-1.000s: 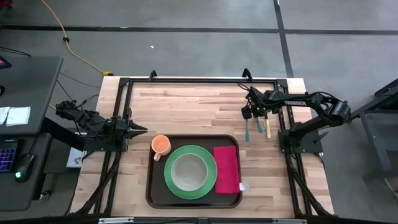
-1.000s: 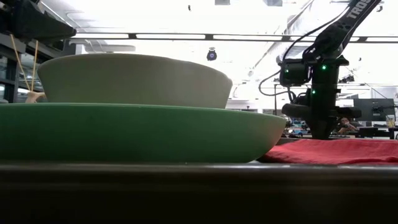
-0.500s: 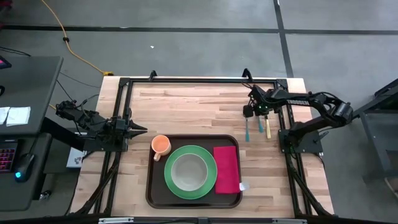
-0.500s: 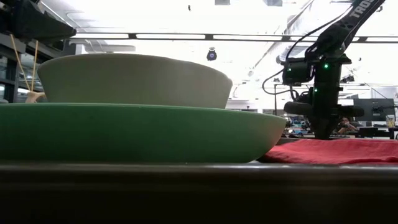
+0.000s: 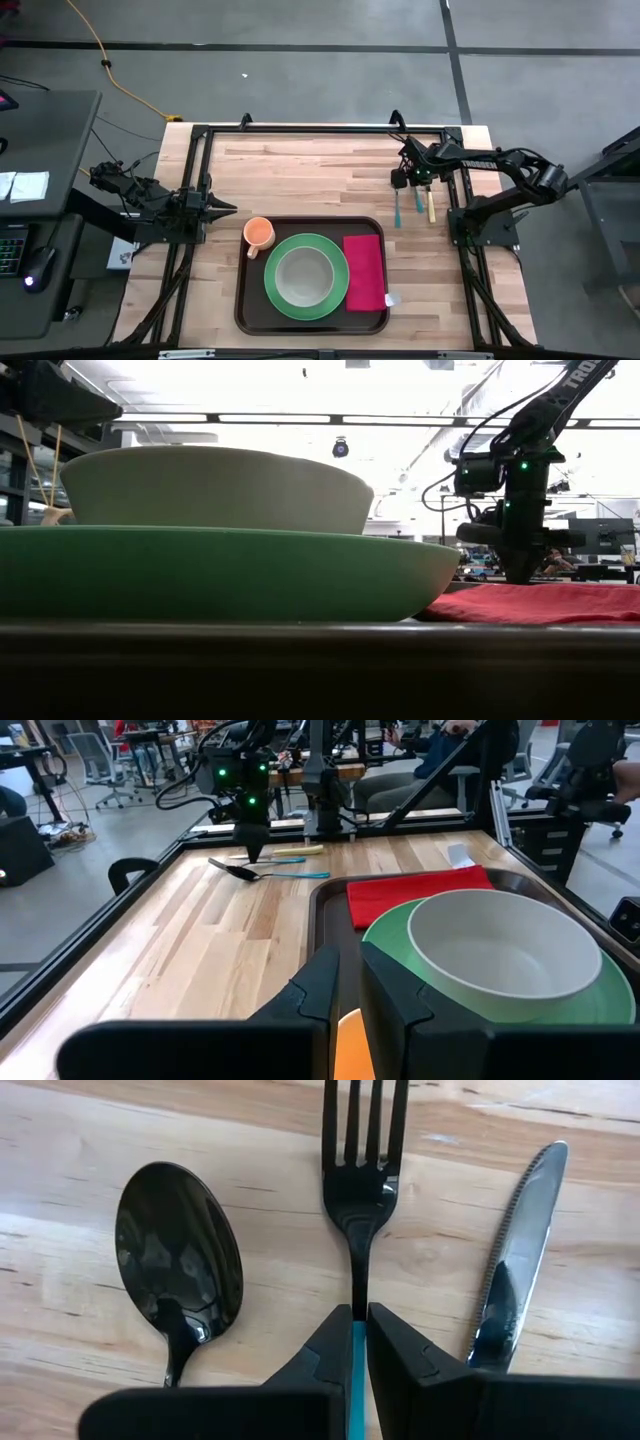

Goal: Set up tray
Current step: Put the blue fork on the table napkin to the right of the green plate on the serving tray

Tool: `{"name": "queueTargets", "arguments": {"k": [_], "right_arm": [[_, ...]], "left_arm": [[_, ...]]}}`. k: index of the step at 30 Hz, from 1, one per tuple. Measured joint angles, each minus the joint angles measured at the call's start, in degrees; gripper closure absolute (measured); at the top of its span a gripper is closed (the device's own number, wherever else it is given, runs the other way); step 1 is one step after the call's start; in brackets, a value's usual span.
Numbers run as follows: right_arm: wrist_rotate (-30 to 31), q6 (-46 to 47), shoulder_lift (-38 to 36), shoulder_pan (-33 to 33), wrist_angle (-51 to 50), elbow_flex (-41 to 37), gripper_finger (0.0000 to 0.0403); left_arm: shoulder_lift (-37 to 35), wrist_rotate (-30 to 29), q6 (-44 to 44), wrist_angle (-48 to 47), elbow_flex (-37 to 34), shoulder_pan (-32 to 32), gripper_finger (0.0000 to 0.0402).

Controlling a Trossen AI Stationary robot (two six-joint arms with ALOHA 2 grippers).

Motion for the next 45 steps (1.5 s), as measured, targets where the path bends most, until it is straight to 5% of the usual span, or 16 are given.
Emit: {"name": "queueTargets", "arguments": {"k": [7, 21, 45], "right_arm": [[0.0, 0.4, 0.0, 0.0, 0.2, 0.1, 0.0383], [-0.4, 0.4, -0.1, 0.0, 2.7, 0.1, 0.0301], [0.4, -0.6, 3.3, 0.0, 3.3, 0.1, 0.0356]], "left_arm": [[0.0, 0.0, 0.0, 0.0, 0.0, 0.0, 0.0332], [0.0, 0.0, 0.0, -0.2, 0.0, 0.0, 0.0332], [0.0, 0.0, 0.0, -1.4, 0.0, 0.0, 0.0332]]}}
